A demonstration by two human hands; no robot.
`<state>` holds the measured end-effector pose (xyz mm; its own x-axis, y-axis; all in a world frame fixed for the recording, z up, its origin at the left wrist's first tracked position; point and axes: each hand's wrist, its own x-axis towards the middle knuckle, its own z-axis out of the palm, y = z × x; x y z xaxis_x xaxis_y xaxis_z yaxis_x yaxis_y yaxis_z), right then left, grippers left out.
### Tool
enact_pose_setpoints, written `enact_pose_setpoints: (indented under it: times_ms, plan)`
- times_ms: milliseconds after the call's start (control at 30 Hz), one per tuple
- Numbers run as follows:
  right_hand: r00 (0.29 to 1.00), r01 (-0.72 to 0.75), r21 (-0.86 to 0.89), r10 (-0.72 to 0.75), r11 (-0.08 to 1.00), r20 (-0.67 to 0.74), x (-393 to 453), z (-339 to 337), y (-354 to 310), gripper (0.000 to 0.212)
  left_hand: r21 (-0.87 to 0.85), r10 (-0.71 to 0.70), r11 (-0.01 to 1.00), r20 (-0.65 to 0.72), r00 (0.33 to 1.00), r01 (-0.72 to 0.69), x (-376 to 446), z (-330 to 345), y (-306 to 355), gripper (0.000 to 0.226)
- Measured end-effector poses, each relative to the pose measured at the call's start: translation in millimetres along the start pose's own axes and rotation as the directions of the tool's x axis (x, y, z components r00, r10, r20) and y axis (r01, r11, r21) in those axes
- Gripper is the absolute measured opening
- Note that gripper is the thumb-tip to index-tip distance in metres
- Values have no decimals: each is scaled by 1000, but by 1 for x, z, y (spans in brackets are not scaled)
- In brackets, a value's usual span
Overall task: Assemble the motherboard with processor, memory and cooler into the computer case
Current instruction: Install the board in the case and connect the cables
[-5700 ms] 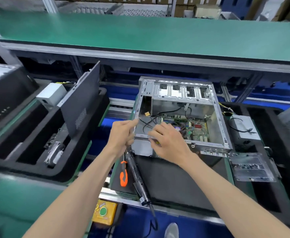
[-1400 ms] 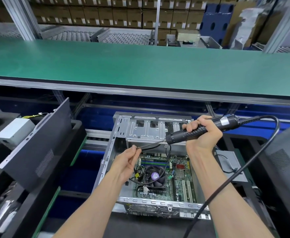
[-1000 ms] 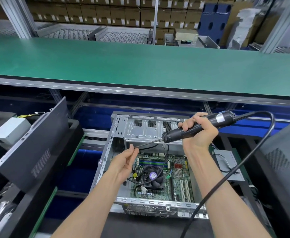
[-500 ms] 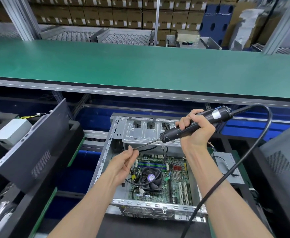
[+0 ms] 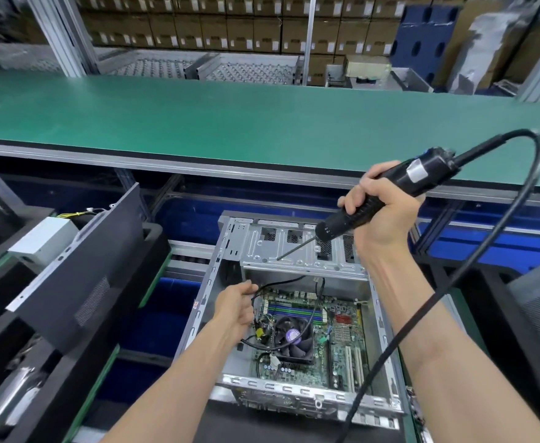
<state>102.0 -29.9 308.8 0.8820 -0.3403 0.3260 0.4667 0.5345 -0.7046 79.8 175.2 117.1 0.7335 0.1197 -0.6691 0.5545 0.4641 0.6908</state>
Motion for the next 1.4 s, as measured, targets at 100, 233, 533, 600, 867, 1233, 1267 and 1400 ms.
enact_pose_setpoints:
  times_ms: [100,233,533,600,867,1233,1267,1400]
  plan:
    - [999,27,-70,-25,997,43,5,20,9,23,201,72,978,-83,994,-54,6,5,0,12]
    - [994,26,-155,-9,988,111,9,44,23,23,637,312,735,-13,950,-233,18,6,-1,24]
    - [988,-25,-273,64,962,138,9,64,45,17,847,331,478,71,941,-232,34,-3,-11,19]
    - [988,-24,-290,66,957,138,8,65,49,16,860,310,461,76,948,-220,39,-3,-12,18]
    - [977,-27,-348,98,937,188,16,65,68,11,917,305,380,-5,952,-118,46,-3,-18,37]
    - [952,-104,-468,224,877,209,15,62,110,14,989,324,95,81,943,-117,39,-5,-16,13]
    - [950,-107,-492,235,864,206,14,61,114,12,991,321,70,87,943,-116,39,-4,-16,15]
    - [944,-142,-552,281,822,176,12,54,129,22,990,329,43,111,938,-132,41,-3,-17,16]
